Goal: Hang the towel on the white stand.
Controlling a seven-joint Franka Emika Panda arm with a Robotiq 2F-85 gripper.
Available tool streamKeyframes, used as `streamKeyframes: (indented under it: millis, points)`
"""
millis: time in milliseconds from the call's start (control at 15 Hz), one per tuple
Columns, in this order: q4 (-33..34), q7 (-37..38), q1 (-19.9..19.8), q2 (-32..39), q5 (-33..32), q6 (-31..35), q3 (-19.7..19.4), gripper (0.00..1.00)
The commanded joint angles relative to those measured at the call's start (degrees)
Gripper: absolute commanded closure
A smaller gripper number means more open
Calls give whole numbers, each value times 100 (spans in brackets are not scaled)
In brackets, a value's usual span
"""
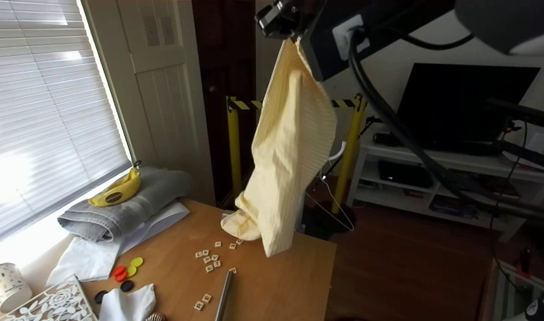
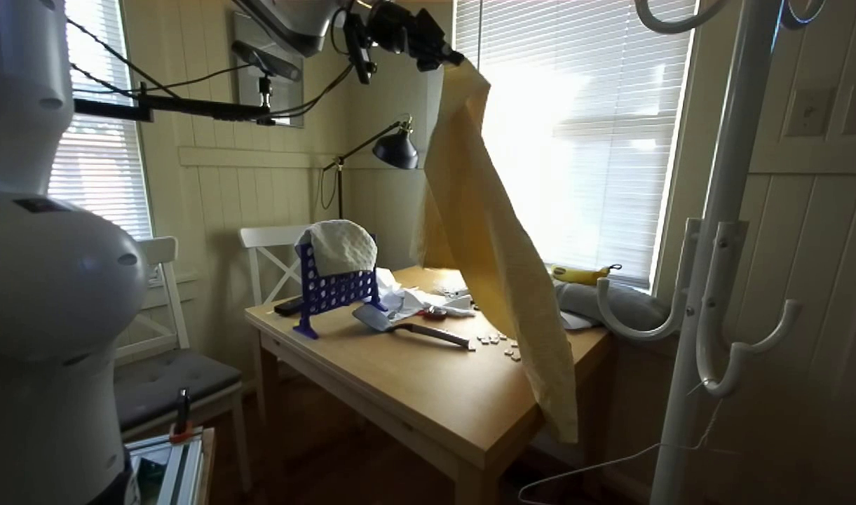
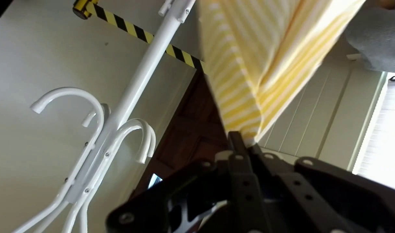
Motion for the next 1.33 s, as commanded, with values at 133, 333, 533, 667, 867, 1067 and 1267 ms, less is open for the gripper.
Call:
streamKeyframes:
  millis: [133, 333, 533, 667, 867, 1067, 1267]
  points:
    - [191, 123, -442, 205, 88, -94, 411, 99]
    - [324, 574, -848, -55, 529, -37, 443, 99]
    - [49, 737, -1105, -675, 1003, 545, 148, 99]
    - [-210, 749, -1305, -1073, 1426, 1128, -34, 99]
    - [-562, 665, -1466, -1571, 2062, 2207, -454, 99]
    - [-265, 510, -2044, -1383, 2177, 2098, -9, 97]
    - [-461, 529, -2102, -1537, 2313, 2241, -73, 97]
